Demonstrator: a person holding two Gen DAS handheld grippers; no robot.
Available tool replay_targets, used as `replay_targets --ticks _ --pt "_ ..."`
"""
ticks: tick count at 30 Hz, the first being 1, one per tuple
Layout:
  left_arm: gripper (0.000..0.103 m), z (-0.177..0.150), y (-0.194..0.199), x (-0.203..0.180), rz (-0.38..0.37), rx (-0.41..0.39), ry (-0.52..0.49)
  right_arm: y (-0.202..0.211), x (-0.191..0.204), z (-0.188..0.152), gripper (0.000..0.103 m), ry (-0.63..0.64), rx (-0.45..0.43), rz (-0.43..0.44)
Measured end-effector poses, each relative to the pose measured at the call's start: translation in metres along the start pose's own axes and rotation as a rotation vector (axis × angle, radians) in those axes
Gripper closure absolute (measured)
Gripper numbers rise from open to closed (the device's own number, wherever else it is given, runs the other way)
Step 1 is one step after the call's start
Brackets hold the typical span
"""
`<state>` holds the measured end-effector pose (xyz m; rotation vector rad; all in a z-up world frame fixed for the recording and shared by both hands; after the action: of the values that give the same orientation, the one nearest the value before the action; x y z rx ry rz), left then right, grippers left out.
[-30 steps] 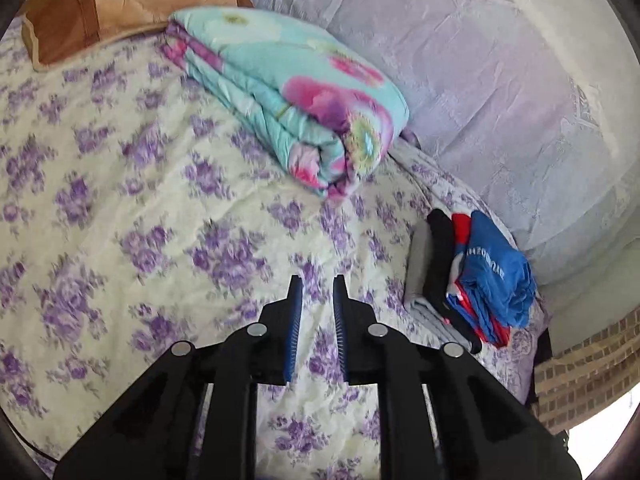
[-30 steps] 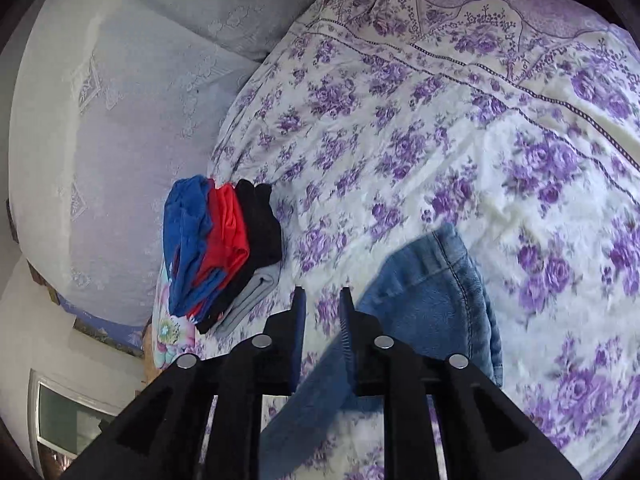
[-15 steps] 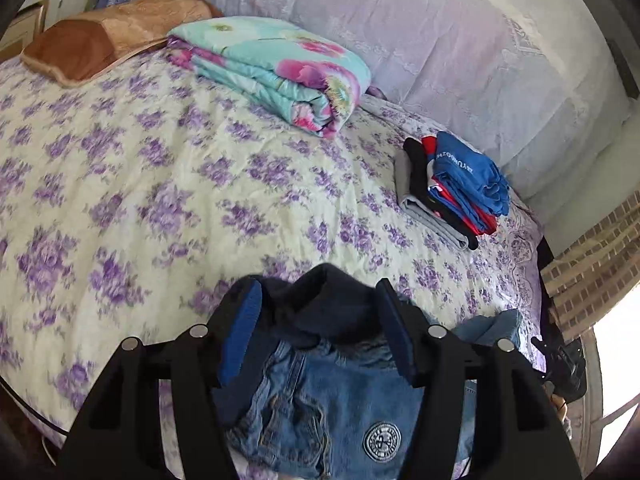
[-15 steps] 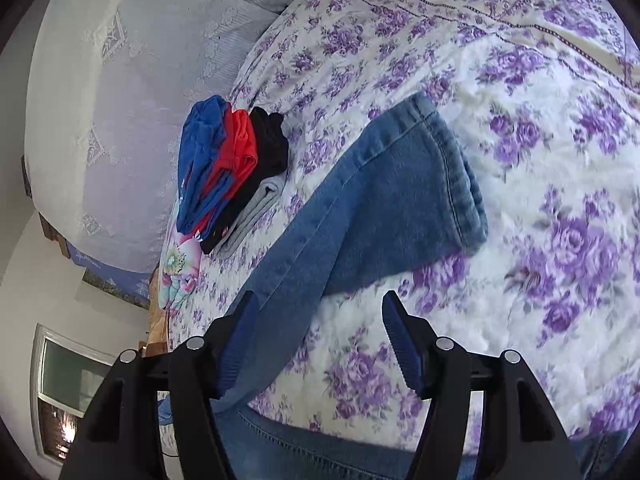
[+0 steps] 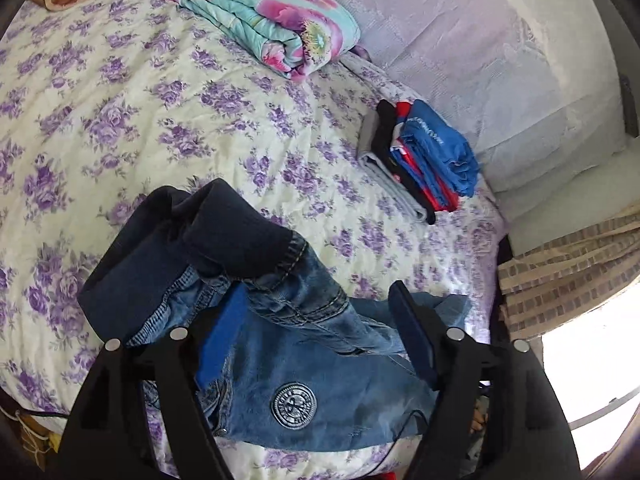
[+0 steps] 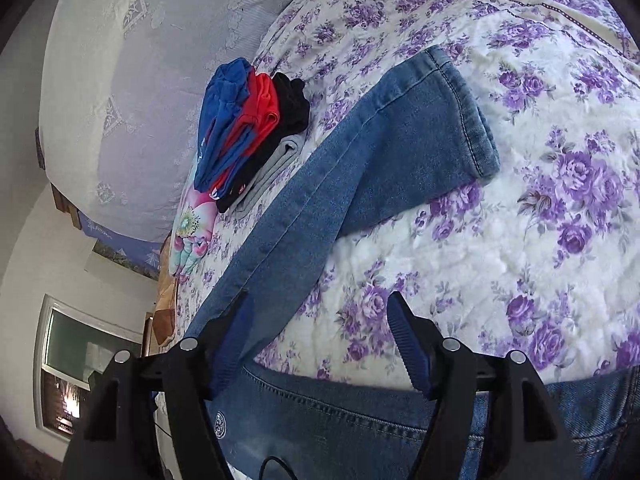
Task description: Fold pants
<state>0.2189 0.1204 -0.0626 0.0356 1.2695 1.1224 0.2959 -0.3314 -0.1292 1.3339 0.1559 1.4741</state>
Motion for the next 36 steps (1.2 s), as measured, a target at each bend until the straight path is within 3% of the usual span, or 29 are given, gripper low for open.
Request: replay_targets --ticks 2,3,6,10,13,15,16,18,20,22,23,24,26,30,36 --pt "0.039 -0.001 -0.015 0.002 0.033 0.039 -0.002 0.004 -0.002 -0.002 0.034 0.012 -0.013 -0.008" --pt "0.053 -0.003 -0.020 0.004 0.039 0.059 -0.002 0.006 -0.004 -0.004 0.034 0.018 -0.017 -0.012" --pt "0.071 -0.002 -0.023 0.008 0.029 0.057 -0.016 0.009 -0.007 -0.007 0.034 0.033 -0.021 -0.016" --pt "0.077 0.020 -0.021 -0.004 0.005 -0.012 -0.046 0.015 -0.011 0.000 0.034 0.046 -0.058 -0.041" --pt "0.077 0.073 -0.047 -0.011 0.024 -0.098 -0.070 0.007 -0.014 0.027 0.034 0.058 -0.104 -0.087" --pt "0.071 0.116 -0.092 0.015 0.067 -0.080 0.037 -0.002 -0.018 0.047 0.033 0.020 -0.118 -0.116" --pt "0.070 0.127 -0.121 0.042 0.096 -0.017 0.154 -0.003 -0.016 0.053 0.033 -0.004 -0.116 -0.093" --pt "0.066 0.128 -0.145 0.072 0.073 0.043 0.333 0.002 -0.009 0.056 0.033 -0.021 -0.113 -0.046" --pt "0.063 0.128 -0.137 0.064 0.003 0.040 0.264 0.011 -0.009 0.053 0.028 0.020 -0.128 -0.063" --pt "0.060 0.121 -0.116 0.047 -0.053 0.026 0.163 0.015 -0.023 0.052 0.026 0.038 -0.150 -0.143" --pt "0.054 0.117 -0.102 0.042 -0.064 0.008 0.123 0.014 -0.034 0.054 0.026 0.024 -0.151 -0.171" --pt "0.039 0.116 -0.088 0.042 -0.037 -0.029 0.092 0.013 -0.046 0.055 0.026 -0.007 -0.146 -0.190" --pt "0.023 0.114 -0.054 0.048 0.061 -0.129 0.035 0.009 -0.070 0.058 0.026 -0.105 -0.137 -0.206" --pt "0.022 0.110 -0.017 0.065 0.056 -0.167 0.026 0.000 -0.091 0.061 0.026 -0.206 -0.122 -0.173" --pt "0.021 0.098 -0.015 0.109 0.062 -0.175 0.122 -0.027 -0.083 0.093 0.027 -0.246 -0.123 -0.124"
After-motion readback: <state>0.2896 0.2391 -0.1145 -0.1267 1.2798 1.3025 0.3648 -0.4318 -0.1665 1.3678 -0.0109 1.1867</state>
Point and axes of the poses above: each gripper's, at about its wrist camera, not at the fingertips, and y roughly against the way its jaws point, x to its left, z to its top, the point moved 9 cm from there along -y, roughly the way its jaws point, and after that the axes turned 10 degrees about -z, right-handed, at the moved point
